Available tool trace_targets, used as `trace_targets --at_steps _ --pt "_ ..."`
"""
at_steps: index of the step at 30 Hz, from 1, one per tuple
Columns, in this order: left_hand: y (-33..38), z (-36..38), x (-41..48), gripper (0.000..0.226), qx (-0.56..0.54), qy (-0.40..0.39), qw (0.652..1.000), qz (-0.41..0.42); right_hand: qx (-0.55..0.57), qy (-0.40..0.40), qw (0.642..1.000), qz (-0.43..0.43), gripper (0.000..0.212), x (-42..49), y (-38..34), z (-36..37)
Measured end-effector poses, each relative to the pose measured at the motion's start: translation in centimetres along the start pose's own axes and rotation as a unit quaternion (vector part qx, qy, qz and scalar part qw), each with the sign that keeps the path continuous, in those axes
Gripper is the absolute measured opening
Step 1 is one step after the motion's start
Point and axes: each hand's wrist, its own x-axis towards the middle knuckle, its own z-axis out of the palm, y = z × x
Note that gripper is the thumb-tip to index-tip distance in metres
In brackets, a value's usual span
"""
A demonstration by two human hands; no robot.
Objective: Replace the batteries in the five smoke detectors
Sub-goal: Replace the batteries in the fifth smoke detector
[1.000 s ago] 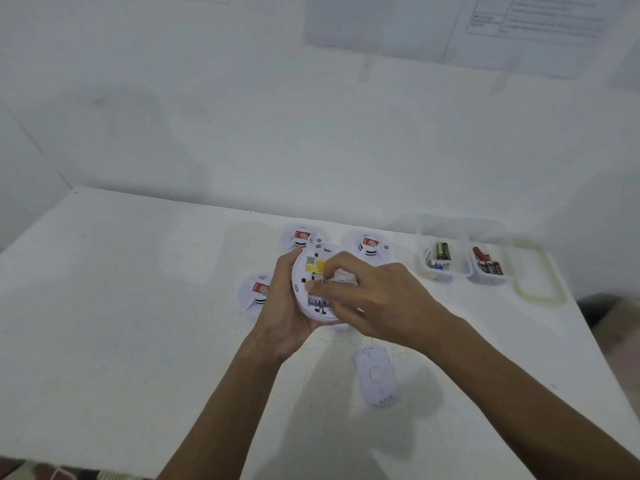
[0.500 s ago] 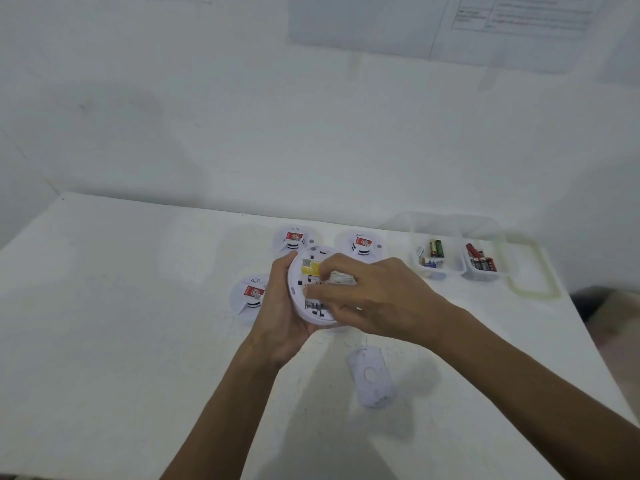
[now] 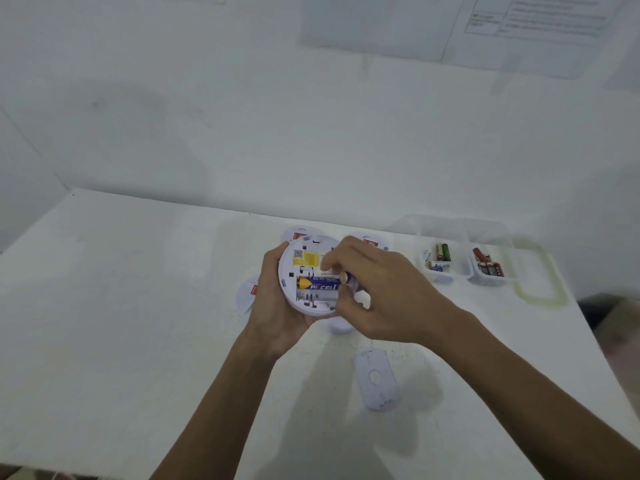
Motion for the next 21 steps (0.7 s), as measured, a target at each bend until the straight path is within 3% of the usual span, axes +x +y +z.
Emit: trace_targets --at_steps 3,8,12,16,21 --pt "-0.3 -0.1 0.2 0.051 -0.001 -0.019 1.000 0.002 0.067 0.000 0.997 0.046 0.022 -0.1 -0.5 0.4" --pt "0.1 -0.8 0.4 0.030 0.024 -0.047 0.998 0.019 0.113 0.033 0.991 0.059 0.038 0.0 -1.1 0.9" --pt "-0.1 -1.2 0.7 0.073 -0.041 -0.024 0.999 -0.010 0.202 0.066 0.969 0.127 0.024 -0.4 -1.4 0.9" --pt "0.1 -1.0 0.6 0.071 -0.037 -0.031 0.999 -0.022 0.251 0.137 0.945 0.155 0.011 -0.6 -1.2 2.0" --pt "-0.3 -1.4 1.0 0.071 -0.053 -0.038 0.998 -0.024 0.314 0.201 0.908 0.189 0.024 -1.1 -1.6 3.1"
